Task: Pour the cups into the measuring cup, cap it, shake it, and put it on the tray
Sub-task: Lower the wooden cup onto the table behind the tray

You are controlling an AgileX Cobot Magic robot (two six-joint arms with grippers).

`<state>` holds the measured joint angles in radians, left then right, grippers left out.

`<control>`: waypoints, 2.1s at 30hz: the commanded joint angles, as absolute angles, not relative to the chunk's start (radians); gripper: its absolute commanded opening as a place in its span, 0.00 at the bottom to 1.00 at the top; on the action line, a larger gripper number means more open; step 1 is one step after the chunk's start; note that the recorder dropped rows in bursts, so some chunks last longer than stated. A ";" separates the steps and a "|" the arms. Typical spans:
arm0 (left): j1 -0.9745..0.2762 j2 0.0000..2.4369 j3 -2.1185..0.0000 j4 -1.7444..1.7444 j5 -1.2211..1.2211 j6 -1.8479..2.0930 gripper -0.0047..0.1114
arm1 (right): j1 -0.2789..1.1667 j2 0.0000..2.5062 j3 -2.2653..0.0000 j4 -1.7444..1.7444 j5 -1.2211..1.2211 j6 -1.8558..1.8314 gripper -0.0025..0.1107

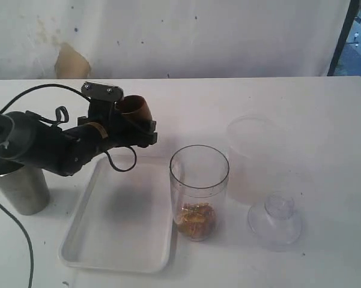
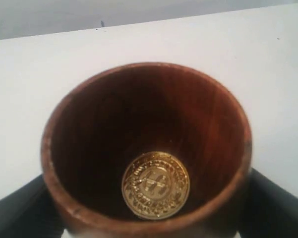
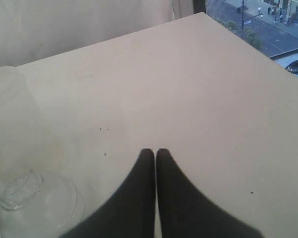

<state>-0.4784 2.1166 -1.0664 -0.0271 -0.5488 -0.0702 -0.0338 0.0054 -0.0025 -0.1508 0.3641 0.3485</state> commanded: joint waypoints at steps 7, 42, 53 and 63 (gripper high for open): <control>-0.478 2.175 -1.165 -0.048 -0.539 0.011 0.04 | -0.030 0.000 0.000 -0.151 0.354 0.352 0.02; -0.478 2.226 -1.235 -0.052 -0.454 0.032 0.92 | -0.030 0.000 0.000 -0.151 0.354 0.352 0.02; -0.478 2.208 -1.235 -0.052 -0.437 0.032 0.94 | -0.030 0.000 0.000 -0.151 0.354 0.352 0.02; -0.478 2.126 -1.235 -0.052 -0.364 0.027 0.94 | -0.030 0.000 0.000 -0.151 0.354 0.352 0.02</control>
